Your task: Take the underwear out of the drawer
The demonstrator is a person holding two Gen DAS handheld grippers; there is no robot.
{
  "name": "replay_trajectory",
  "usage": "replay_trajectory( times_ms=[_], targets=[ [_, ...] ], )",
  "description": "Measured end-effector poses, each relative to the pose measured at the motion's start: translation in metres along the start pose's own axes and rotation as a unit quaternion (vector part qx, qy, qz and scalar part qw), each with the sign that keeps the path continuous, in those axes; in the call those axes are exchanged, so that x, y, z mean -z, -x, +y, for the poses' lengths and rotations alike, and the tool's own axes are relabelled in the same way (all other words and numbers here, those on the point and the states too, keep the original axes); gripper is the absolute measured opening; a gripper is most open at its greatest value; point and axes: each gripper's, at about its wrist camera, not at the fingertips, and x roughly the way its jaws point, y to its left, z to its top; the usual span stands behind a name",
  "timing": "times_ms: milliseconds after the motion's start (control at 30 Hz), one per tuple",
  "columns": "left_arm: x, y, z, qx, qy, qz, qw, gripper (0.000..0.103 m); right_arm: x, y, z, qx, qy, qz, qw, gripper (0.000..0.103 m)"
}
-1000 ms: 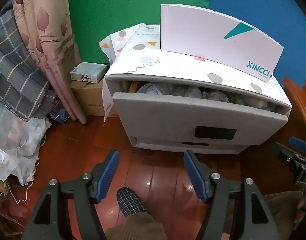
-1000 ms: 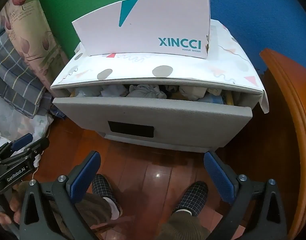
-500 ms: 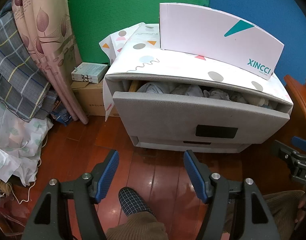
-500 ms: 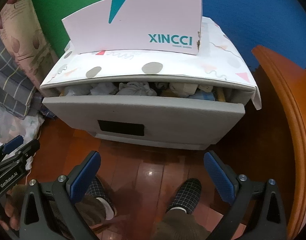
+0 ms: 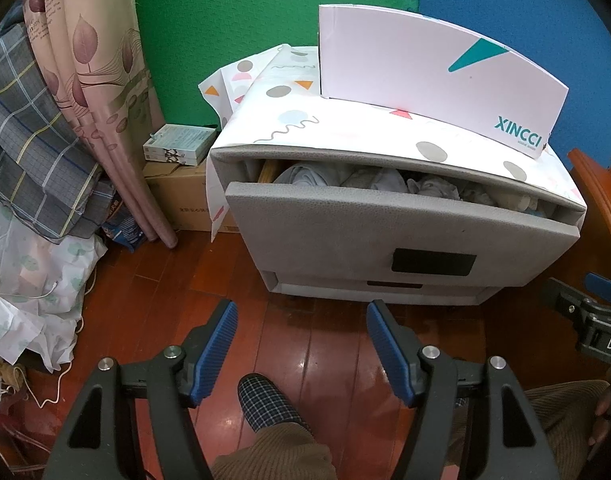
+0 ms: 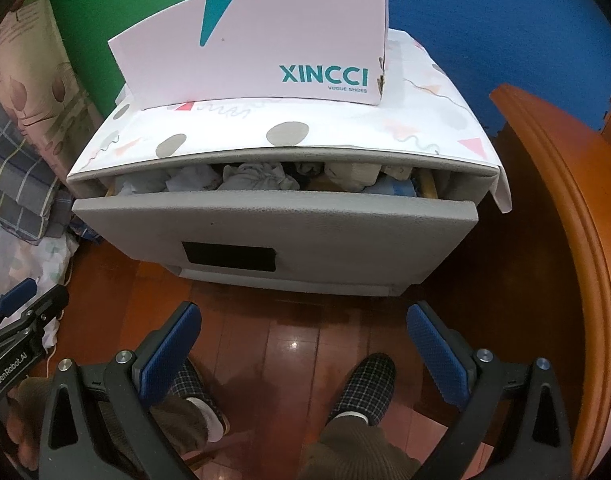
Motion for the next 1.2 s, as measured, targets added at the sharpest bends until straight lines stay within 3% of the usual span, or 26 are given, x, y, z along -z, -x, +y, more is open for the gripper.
replay_trajectory(
  times_ms=[1200],
  targets=[
    [0.0005, 0.0004, 0.0004, -0.001, 0.001, 0.002, 1.0, 0.069, 0.0026, -0.0027, -0.0014, -0.001, -0.005, 0.004, 1.0, 0.102]
  ],
)
